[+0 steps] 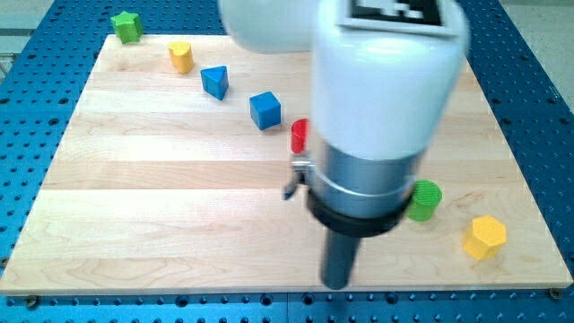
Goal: Move the hexagon parallel to the green circle
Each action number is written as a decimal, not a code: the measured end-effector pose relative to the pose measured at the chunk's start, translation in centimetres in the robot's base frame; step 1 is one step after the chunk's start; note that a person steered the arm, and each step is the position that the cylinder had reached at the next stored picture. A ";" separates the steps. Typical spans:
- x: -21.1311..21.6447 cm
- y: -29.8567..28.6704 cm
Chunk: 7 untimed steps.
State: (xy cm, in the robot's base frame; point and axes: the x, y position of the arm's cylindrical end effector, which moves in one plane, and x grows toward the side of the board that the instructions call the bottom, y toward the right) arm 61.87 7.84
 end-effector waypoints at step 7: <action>-8.4 22.3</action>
State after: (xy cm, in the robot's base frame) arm 53.49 30.12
